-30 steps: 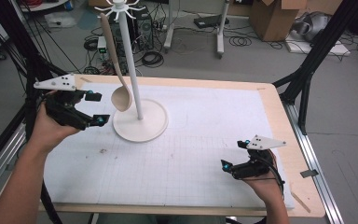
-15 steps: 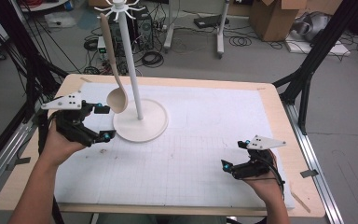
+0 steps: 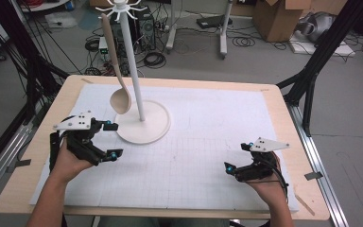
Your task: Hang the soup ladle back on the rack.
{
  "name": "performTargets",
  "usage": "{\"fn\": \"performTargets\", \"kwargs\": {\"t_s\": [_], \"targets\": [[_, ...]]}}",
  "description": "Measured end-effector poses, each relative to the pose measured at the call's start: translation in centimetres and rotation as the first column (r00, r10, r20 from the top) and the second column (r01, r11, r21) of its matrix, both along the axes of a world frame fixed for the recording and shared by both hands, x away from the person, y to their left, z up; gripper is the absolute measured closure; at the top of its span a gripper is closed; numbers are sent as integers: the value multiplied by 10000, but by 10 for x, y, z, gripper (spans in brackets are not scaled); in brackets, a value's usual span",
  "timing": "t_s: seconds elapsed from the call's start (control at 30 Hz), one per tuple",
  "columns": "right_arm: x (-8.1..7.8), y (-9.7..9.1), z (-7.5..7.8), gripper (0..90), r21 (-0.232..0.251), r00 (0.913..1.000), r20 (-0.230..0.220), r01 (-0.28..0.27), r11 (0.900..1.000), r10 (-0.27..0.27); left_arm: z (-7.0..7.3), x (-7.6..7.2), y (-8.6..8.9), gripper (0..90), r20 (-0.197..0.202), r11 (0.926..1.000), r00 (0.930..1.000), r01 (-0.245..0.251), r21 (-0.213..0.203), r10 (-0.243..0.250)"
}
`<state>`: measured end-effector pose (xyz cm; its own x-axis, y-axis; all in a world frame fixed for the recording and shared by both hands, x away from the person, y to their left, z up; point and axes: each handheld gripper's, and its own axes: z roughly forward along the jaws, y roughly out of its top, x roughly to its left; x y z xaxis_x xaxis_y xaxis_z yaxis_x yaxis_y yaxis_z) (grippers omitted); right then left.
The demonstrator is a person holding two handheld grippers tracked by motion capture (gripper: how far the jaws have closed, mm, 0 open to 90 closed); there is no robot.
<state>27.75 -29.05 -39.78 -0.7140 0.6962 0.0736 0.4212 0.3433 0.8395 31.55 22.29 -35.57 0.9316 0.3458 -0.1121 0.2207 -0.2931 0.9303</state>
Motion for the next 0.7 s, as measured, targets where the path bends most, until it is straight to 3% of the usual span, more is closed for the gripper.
{"fn": "performTargets", "kwargs": {"t_s": [0.33,0.53,0.7], "targets": [[0,0,-1,2,30,10000,28,-69,10000,69,-31,0,5,17,-470,9996,9988,-91,251,102],[3,-2,-4,2,106,10000,-28,-82,9999,82,-38,-1,14,17,-589,9993,9977,-309,225,322],[3,-3,-5,2,143,10000,-82,-16,9999,17,-35,-2,14,16,-378,9992,9987,-332,215,340]]}}
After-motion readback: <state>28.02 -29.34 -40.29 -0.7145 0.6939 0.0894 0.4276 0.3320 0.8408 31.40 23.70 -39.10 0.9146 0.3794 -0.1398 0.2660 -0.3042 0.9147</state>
